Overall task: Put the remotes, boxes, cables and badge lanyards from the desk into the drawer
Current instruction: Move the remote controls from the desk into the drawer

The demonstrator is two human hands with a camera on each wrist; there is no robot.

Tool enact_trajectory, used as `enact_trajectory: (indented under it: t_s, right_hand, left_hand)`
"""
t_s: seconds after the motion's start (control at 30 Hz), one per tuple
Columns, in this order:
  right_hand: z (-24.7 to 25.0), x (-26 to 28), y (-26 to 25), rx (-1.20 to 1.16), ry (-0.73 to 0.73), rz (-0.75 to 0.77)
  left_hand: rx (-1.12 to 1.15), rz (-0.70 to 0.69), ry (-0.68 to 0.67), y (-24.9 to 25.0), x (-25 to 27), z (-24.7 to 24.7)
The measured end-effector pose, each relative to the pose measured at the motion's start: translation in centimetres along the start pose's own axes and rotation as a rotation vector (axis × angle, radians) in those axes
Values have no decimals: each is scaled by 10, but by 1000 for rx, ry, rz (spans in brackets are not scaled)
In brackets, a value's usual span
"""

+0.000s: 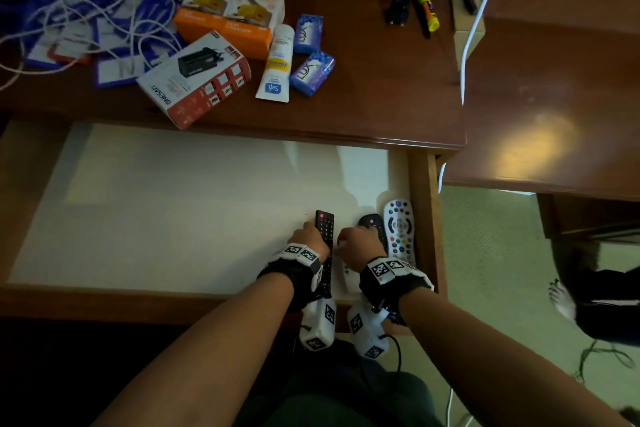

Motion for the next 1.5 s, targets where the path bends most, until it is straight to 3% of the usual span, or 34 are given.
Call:
enact_trajectory:
  t_s: [0.13, 0.33, 0.5, 0.63, 0.77, 1.2, 1.33, 1.5]
  right_hand:
    - [1, 4, 6, 111, 17, 25]
    - [8, 7, 9, 76, 2, 74]
    - [47, 7, 28, 48, 265, 91]
    - [73, -4, 45, 222, 137, -21]
    - [68, -11, 56, 275, 8, -51]
    - [62, -15, 53, 201, 143, -83]
    - [58, -15, 49, 228, 98, -80]
    - [54, -15, 50, 279, 78, -63]
  left_hand:
    - [-72, -13, 15, -4, 4, 7]
    - [-163, -33, 39, -6, 5, 8]
    - [-164, -47, 29, -9, 5, 4]
    - [-196, -56, 34, -5, 7, 0]
    - [-240, -98, 35, -1, 9, -7]
    - [-159, -79, -31, 12, 9, -4]
    - [-238, -75, -117, 22, 16, -14]
    - [-418, -83, -85, 28, 13, -27]
Point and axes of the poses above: each hand's wrist, its own x-axis away from the middle knuckle, its own z-axis out of the back of the hand, y = z × x, the point moved 2 cm from there along -x, towards the middle knuckle, and after that the axes turned 9 degrees about -y, right-handed, at the moved point
